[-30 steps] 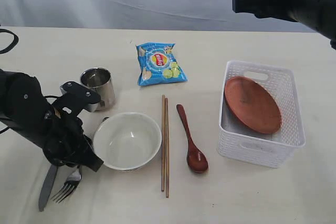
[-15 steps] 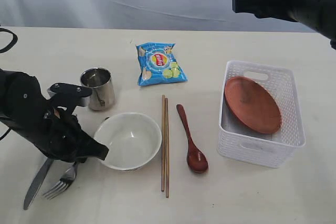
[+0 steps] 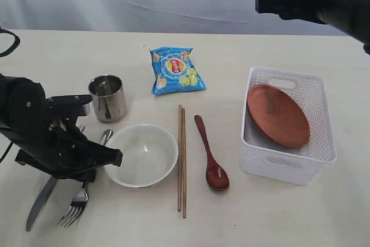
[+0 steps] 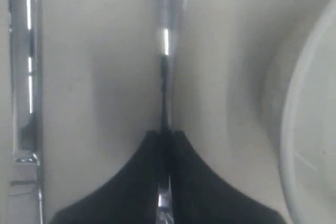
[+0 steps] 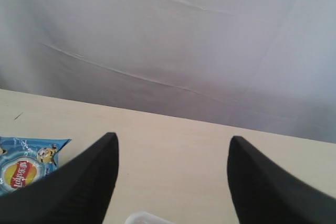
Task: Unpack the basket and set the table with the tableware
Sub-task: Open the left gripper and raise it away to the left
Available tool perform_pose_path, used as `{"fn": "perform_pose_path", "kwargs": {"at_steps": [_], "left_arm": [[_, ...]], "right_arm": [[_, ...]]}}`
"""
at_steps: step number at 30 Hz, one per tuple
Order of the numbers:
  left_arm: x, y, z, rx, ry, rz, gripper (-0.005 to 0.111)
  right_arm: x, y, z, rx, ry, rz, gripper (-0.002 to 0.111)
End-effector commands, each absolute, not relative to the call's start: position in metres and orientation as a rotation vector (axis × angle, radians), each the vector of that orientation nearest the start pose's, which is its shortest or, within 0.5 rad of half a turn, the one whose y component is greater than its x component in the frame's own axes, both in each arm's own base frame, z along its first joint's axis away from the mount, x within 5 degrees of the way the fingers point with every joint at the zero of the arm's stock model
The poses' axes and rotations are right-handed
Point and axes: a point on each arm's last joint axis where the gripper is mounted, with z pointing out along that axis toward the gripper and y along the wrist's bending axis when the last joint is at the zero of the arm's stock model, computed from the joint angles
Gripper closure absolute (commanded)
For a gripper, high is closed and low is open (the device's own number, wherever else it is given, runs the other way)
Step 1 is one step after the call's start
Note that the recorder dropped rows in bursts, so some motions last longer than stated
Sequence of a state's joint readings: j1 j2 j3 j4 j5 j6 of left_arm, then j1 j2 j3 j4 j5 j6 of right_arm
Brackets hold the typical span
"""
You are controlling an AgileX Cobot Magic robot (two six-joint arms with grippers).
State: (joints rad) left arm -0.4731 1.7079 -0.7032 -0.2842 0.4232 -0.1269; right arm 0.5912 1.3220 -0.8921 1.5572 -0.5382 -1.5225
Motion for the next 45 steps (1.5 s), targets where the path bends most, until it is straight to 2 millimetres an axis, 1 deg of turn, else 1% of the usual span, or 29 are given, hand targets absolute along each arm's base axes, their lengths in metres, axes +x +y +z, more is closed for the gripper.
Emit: {"fn": "perform_pose_path", "kwargs": {"at_steps": [1, 6, 8, 10, 11, 12, 13, 15, 17, 20, 24, 25, 27, 29, 30, 32, 34, 35, 36, 38, 39, 42, 43, 45], "left_arm": [[0.229, -0.132, 0.123, 0.067, 3.004, -0.309, 0.107], [0.230, -0.132, 0.123, 0.055, 2.992, -0.313, 0.107], [0.230, -0.132, 0.123, 0.055, 2.992, -0.313, 0.105], [0.230, -0.132, 0.123, 0.055, 2.992, -0.313, 0.095], [0.230, -0.132, 0.123, 0.055, 2.992, -0.313, 0.085], [0.231, -0.132, 0.123, 0.055, 2.989, -0.313, 0.080], [0.231, -0.132, 0.123, 0.054, 2.984, -0.314, 0.071], [0.233, -0.133, 0.123, 0.051, 2.966, -0.318, 0.065], [0.234, -0.133, 0.126, 0.062, 2.951, -0.321, 0.065], [0.231, -0.130, 0.141, 0.130, 2.916, -0.311, 0.065], [0.221, -0.122, 0.174, 0.259, 2.850, -0.271, 0.065], [0.219, -0.119, 0.179, 0.292, 2.838, -0.250, 0.065], [0.214, -0.114, 0.192, 0.346, 2.803, -0.216, 0.065], [0.211, -0.109, 0.208, 0.384, 2.728, -0.194, 0.065], [0.210, -0.108, 0.217, 0.390, 2.668, -0.206, 0.065], [0.213, -0.109, 0.238, 0.396, 2.476, -0.251, 0.065], [0.216, -0.111, 0.254, 0.407, 2.300, -0.293, 0.066], [0.218, -0.112, 0.265, 0.407, 2.177, -0.318, 0.070], [0.220, -0.113, 0.274, 0.395, 2.035, -0.348, 0.081], [0.220, -0.113, 0.276, 0.383, 1.936, -0.370, 0.100], [0.220, -0.113, 0.275, 0.378, 1.908, -0.377, 0.106], [0.216, -0.112, 0.267, 0.369, 1.856, -0.390, 0.107], [0.214, -0.111, 0.265, 0.364, 1.840, -0.396, 0.107], [0.211, -0.109, 0.260, 0.358, 1.827, -0.402, 0.107]], "right_arm": [[0.262, 0.123, 0.318, -0.194, 1.846, -0.031, 0.051], [0.262, 0.124, 0.318, -0.203, 1.848, -0.018, 0.051], [0.262, 0.124, 0.318, -0.203, 1.848, -0.018, 0.051], [0.262, 0.124, 0.318, -0.203, 1.848, -0.018, 0.051], [0.262, 0.124, 0.318, -0.203, 1.848, -0.018, 0.051], [0.262, 0.124, 0.318, -0.203, 1.848, -0.018, 0.051], [0.262, 0.124, 0.318, -0.203, 1.848, -0.018, 0.051], [0.262, 0.124, 0.318, -0.203, 1.848, -0.018, 0.051], [0.262, 0.124, 0.318, -0.203, 1.848, -0.018, 0.051], [0.262, 0.124, 0.318, -0.201, 1.849, -0.017, 0.051], [0.262, 0.124, 0.317, -0.192, 1.856, -0.008, 0.051], [0.261, 0.124, 0.317, -0.191, 1.857, -0.007, 0.051], [0.262, 0.122, 0.317, -0.183, 1.855, -0.031, 0.051], [0.262, 0.117, 0.317, -0.170, 1.863, -0.099, 0.051], [0.262, 0.113, 0.317, -0.154, 1.869, -0.147, 0.051], [0.261, 0.107, 0.316, -0.122, 1.884, -0.222, 0.051], [0.260, 0.100, 0.316, -0.096, 1.890, -0.309, 0.051], [0.259, 0.097, 0.315, -0.074, 1.907, -0.342, 0.051], [0.258, 0.096, 0.312, -0.145, 1.946, -0.403, 0.051], [0.256, 0.099, 0.306, -0.231, 1.957, -0.440, 0.052], [0.254, 0.102, 0.302, -0.260, 1.962, -0.438, 0.054], [0.250, 0.114, 0.296, -0.347, 1.964, -0.413, 0.065], [0.249, 0.117, 0.295, -0.364, 1.964, -0.407, 0.066], [0.249, 0.123, 0.294, -0.424, 1.955, -0.391, 0.064]]}}
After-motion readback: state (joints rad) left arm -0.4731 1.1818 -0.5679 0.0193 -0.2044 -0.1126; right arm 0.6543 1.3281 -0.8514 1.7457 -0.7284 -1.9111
